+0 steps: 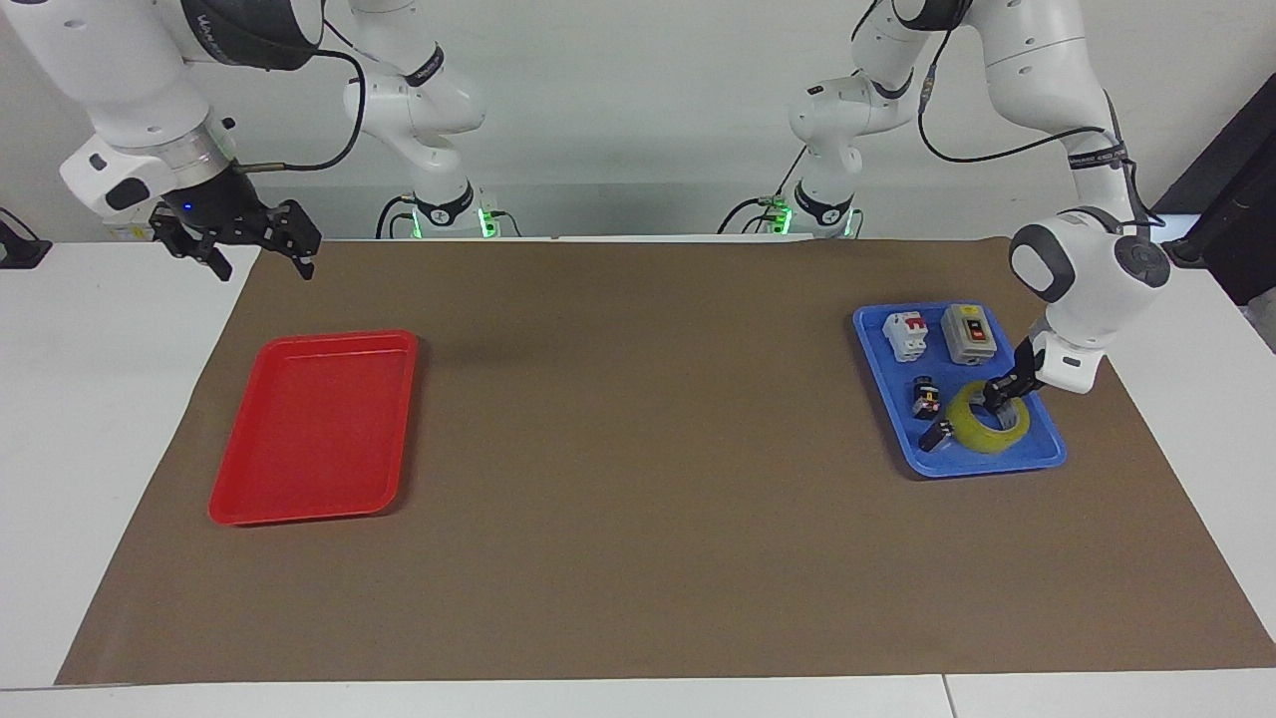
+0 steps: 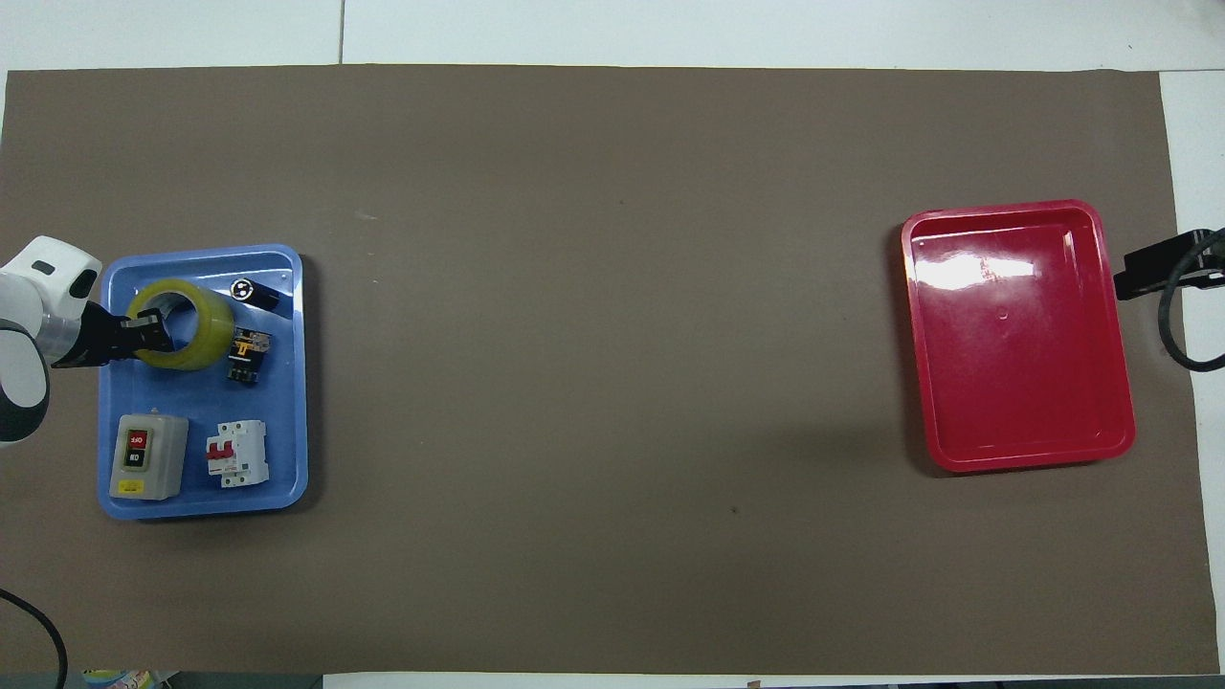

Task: Place and move tape with both arms
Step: 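Reach the left gripper into the yellow tape roll on the blue tray, then close the left gripper on the yellow tape roll's rim and lift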

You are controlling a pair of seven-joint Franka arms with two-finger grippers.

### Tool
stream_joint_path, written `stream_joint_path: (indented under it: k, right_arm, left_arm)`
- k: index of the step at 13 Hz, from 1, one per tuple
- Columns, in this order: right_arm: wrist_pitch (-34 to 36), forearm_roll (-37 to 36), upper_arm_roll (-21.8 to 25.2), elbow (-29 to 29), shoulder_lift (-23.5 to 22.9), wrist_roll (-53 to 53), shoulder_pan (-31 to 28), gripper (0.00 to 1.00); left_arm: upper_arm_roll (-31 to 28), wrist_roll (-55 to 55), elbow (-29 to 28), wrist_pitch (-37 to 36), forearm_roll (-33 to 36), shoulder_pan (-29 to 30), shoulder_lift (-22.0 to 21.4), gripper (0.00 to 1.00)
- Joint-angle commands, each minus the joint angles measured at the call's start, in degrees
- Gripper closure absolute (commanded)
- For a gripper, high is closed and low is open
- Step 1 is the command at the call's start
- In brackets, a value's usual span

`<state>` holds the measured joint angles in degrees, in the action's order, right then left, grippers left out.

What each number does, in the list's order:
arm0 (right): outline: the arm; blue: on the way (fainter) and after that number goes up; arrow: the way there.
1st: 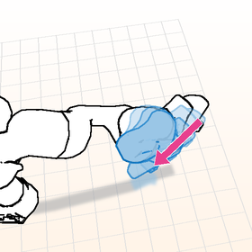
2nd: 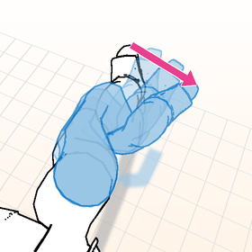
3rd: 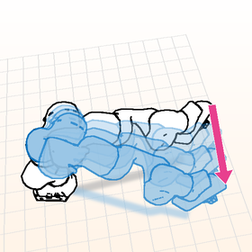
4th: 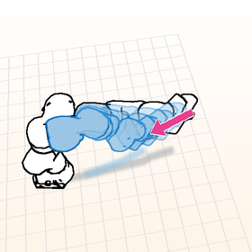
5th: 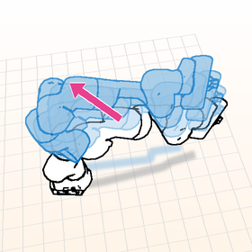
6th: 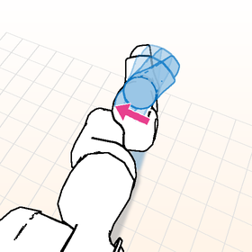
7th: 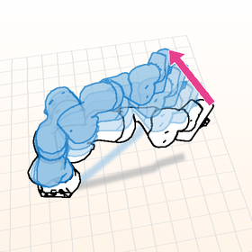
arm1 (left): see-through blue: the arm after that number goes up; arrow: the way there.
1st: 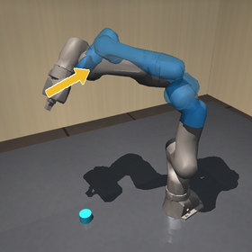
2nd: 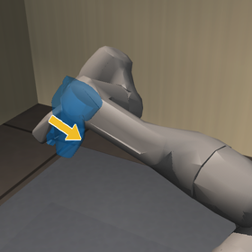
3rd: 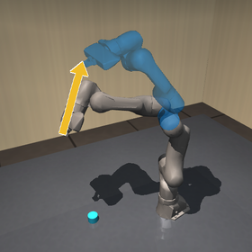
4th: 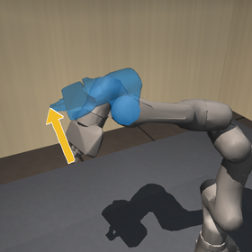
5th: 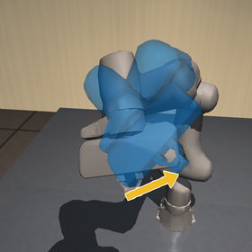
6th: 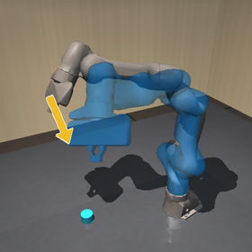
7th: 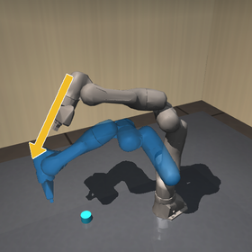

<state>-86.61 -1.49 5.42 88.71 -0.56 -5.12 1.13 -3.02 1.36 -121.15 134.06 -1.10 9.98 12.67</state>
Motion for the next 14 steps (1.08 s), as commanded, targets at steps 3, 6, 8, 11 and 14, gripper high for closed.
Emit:
stream_joint_path:
  k: [3, 6, 8, 11, 14]
  right_arm:
    - [0.13, 0.61, -0.32, 0.67, 0.47, -1.21, -0.6, 0.0]
    - [0.13, 0.61, -0.32, 0.67, 0.47, -1.21, -0.6, 0.0]
    - [0.13, 0.61, -0.32, 0.67, 0.47, -1.21, -0.6, 0.0]
    - [0.13, 0.61, -0.32, 0.67, 0.47, -1.21, -0.6, 0.0]
    - [0.13, 0.61, -0.32, 0.67, 0.47, -1.21, -0.6, 0.0]
  left_arm:
    - [-0.15, 0.31, 2.47, -6.75, 1.01, 0.39, -4.4, 1.0]
    - [-0.06, 0.4, 9.52, -20.03, 2.67, -0.56, -8.17, 1.0]
    - [0.29, 1.01, 8.74, -23.13, 3.38, -3.8, -11.69, 1.0]
    - [0.38, 7.92, 6.99, -23.76, 6.28, -12.49, -12.49, 1.0]
    - [0.47, 20.39, 5.4, -21.83, 6.37, -22.33, -11.71, 1.0]
